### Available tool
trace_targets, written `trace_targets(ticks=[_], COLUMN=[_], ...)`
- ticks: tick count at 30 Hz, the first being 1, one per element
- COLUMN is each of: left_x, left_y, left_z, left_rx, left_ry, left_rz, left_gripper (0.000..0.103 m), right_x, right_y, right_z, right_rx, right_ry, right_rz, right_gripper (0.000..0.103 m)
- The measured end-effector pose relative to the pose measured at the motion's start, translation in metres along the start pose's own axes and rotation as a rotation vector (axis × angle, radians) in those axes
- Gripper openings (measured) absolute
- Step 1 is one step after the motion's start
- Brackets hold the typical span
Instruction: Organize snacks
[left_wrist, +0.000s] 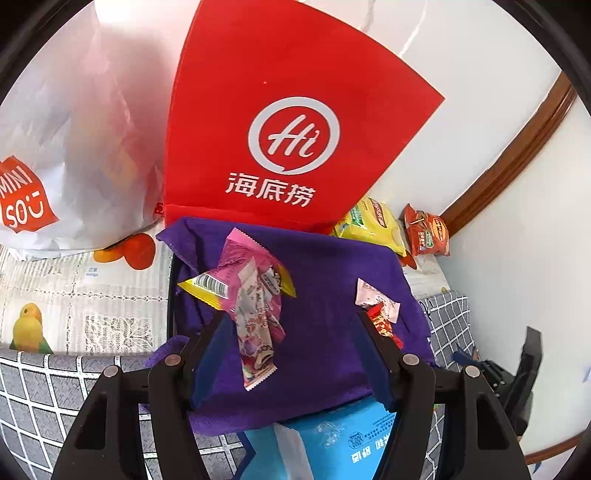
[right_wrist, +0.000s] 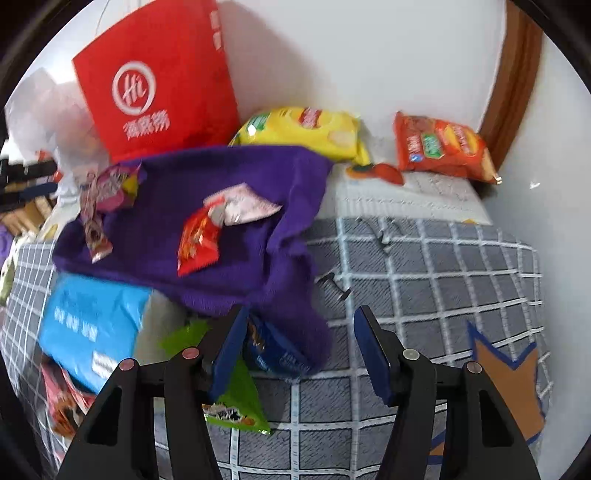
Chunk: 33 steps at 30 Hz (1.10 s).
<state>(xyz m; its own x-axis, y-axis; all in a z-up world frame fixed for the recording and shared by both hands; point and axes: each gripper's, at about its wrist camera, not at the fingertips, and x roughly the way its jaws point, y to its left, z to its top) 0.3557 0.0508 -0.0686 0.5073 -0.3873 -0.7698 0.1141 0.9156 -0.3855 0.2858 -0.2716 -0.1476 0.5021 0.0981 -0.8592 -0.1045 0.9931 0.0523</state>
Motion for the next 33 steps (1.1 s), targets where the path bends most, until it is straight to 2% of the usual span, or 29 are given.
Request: trace_targets(ticks=[2, 4, 6, 7, 12, 16, 21, 23, 26, 30, 33], left_x=[-0.001, -0.001, -0.002, -0.003, -0.01, -0.02, -0.032, -0.039, -0.049, -0.058, -0.058], left_y=[-0.004, -0.009, -0.014, -0.017, -0.034, -0.053, -0.063, -0.065, -0.066, -0.063, -0.06], left_z=[0.0, -0.002, -0.004, -0.005, -0.011, -0.021, -0.045, -0.059, -0.079, -0.109, -0.13], left_rx=[0.005, 0.013, 0.023, 0.028, 0.067, 0.111, 0.126, 0.134, 0.135, 0.115, 0.103], left_ry=[0.0, 0.004, 0.007, 0.01, 0.005, 0.0, 0.025, 0.03, 0.04, 0.058, 0.082], left_rz=[-0.003, -0.008, -0.017, -0.023, -0.009, 0.028, 0.034, 0.048, 0.056, 0.054, 0.05], left_gripper=[0.065, 0.065, 0.065, 0.065, 0.065, 0.065, 0.065, 0.065, 0.065, 0.065, 0.065], right_x=[0.011, 0.021, 0.025, 0.022, -0.01, -0.045, -0.077, -0.08, -0.078, -0.069, -0.065], right_y=[0.002, 0.004, 0.004, 0.004, 0.002, -0.004, -0.001, 0.008, 0.022, 0.033, 0.032], right_z=[-0.007, -0.011, -0.017, -0.019, -0.025, -0.034, -0.061, -0.076, -0.098, -0.12, -0.132], right_rx=[-0.012, -0.018, -0.02, -0.015, -0.018, 0.023, 0.085, 0.092, 0.086, 0.106, 0.122], right_ry=[0.03, 0.051, 0.058, 0.049, -0.012, -0.033, -0.026, 0.001, 0.039, 0.088, 0.117], right_rz=[0.024, 0.011, 0.04, 0.07, 0.03, 0.025, 0.123, 0.183, 0.218, 0.238, 0.202], right_gripper=[0.061, 0.058, 0.03, 0.027, 0.016, 0.016, 0.016, 0.016, 0.017, 0.017, 0.022])
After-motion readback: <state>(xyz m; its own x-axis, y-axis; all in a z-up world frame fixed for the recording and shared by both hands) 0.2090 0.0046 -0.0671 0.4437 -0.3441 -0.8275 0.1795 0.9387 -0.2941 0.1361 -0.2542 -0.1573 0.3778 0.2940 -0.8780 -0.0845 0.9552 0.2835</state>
